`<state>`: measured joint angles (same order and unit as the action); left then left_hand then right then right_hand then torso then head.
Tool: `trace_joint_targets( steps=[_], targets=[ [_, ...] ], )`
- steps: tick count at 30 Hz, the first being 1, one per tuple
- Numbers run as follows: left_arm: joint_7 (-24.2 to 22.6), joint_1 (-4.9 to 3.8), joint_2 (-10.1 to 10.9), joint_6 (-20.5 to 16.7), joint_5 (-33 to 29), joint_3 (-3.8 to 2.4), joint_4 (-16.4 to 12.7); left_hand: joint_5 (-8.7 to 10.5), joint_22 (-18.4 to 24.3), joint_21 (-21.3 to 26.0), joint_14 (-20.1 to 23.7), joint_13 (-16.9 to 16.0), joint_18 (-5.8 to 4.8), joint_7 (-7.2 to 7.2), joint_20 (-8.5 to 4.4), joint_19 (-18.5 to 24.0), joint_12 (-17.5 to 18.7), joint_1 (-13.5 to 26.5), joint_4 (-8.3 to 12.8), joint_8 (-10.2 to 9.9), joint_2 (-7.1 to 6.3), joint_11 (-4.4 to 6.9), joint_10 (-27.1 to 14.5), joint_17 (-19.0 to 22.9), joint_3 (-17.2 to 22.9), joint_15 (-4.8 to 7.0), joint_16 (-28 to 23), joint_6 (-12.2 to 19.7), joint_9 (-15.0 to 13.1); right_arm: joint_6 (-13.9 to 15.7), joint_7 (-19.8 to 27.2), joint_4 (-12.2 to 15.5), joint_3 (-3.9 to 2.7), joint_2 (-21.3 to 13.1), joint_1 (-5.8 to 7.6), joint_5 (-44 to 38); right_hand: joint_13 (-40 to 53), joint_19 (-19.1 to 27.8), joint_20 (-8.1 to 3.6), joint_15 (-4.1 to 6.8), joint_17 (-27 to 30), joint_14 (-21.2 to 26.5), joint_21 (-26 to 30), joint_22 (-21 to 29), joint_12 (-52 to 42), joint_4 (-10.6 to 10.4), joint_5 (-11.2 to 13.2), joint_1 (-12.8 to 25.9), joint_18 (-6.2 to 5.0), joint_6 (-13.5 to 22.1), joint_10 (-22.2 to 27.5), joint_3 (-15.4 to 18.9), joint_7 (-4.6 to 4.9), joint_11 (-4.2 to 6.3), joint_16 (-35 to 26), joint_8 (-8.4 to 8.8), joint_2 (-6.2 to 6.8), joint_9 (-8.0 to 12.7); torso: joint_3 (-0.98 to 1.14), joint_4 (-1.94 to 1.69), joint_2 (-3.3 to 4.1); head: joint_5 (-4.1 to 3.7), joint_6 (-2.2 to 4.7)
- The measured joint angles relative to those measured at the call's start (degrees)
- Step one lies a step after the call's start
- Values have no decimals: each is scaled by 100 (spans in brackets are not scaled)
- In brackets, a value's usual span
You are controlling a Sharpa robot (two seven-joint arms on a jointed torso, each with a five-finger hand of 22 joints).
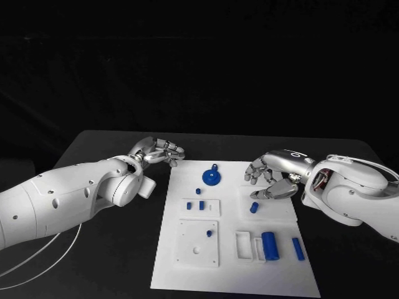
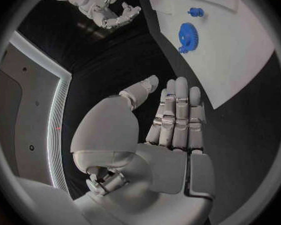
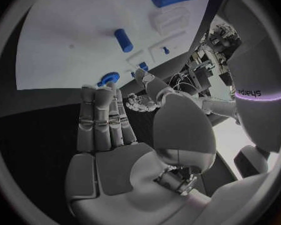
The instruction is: Assemble the parts on the task board
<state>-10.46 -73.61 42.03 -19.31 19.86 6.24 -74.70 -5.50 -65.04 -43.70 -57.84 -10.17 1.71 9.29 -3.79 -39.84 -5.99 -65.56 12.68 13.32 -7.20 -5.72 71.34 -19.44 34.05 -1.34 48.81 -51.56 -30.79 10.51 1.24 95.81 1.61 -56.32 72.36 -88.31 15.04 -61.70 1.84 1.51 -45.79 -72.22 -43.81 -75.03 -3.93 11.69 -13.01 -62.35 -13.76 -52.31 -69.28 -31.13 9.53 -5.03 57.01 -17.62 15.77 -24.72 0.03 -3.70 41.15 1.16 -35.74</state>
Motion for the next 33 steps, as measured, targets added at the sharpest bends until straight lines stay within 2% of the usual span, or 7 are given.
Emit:
trace_joint_targets(
  steps=[7,13,20,23,26,29,33],
  targets=[
    [-2,18,-11,13,-1,3,7,0,1,0,0,-5,0,0,0,0,0,21,0,0,21,0,0,-1,0,0,0,0,0,-259,-85,99,154,-70,-14,-292,-15,61,19,-18,9,58,-2,1,0,-8,-37,60,0,17,45,140,-3,-4,0,0,16,0,6,1,7,-82,10],
    [-3,30,-3,22,-2,4,14,0,-4,0,0,-5,0,20,0,0,0,21,0,0,21,0,0,-5,0,0,-23,20,0,-385,-135,173,189,-124,-50,-456,-23,62,20,-17,11,98,-2,0,0,-3,-73,81,1,18,59,211,-3,-18,23,0,37,0,9,-5,9,-108,9],
    [-3,32,3,29,-2,4,17,0,-4,0,0,-4,0,20,0,0,0,21,0,0,21,0,0,-11,0,0,-23,20,-1,-461,-168,214,221,-107,-106,-624,-23,62,20,-18,24,98,-1,0,0,8,-96,87,1,27,59,235,-12,-17,42,0,-1,-1,-2,-10,13,-116,-13],
    [-4,32,3,33,-2,4,17,0,-4,0,0,-4,0,20,0,0,0,21,0,0,21,0,0,-11,0,0,-23,20,-1,-466,-175,211,226,-81,-134,-689,-22,62,20,-17,48,98,-1,0,-29,21,211,-104,2,-27,23,79,-67,18,57,-47,-142,-6,-7,-14,13,-116,-22],
    [-4,32,9,35,-2,4,17,0,-4,0,0,-4,0,20,0,0,0,21,0,0,21,0,0,-11,0,0,-23,20,-1,-465,-177,202,226,-50,-150,-743,1,62,21,13,101,65,-2,3,-73,-240,859,-378,1,-147,-125,-555,-112,54,94,-98,-53,-6,-10,-16,13,-119,-35],
    [-4,32,14,37,-2,4,18,0,-4,0,0,-4,0,20,0,0,0,21,0,0,20,0,0,-10,0,0,-23,20,0,-464,-177,198,226,-32,-166,-788,39,61,20,62,112,59,-33,3,-118,-349,995,-473,1,-267,-258,-870,-155,102,108,-149,-47,-18,-12,-19,13,-120,-45],
    [-4,32,17,39,-2,4,19,0,-3,0,0,-3,0,20,0,0,0,21,0,20,20,0,0,-16,0,0,-23,20,4,-464,-181,183,222,-16,-174,-863,74,24,-15,87,112,37,-56,2,-155,-457,1012,-534,-2,-376,-386,-1152,-207,158,135,-212,-109,-49,-13,-19,13,-113,-65]
  ],
)
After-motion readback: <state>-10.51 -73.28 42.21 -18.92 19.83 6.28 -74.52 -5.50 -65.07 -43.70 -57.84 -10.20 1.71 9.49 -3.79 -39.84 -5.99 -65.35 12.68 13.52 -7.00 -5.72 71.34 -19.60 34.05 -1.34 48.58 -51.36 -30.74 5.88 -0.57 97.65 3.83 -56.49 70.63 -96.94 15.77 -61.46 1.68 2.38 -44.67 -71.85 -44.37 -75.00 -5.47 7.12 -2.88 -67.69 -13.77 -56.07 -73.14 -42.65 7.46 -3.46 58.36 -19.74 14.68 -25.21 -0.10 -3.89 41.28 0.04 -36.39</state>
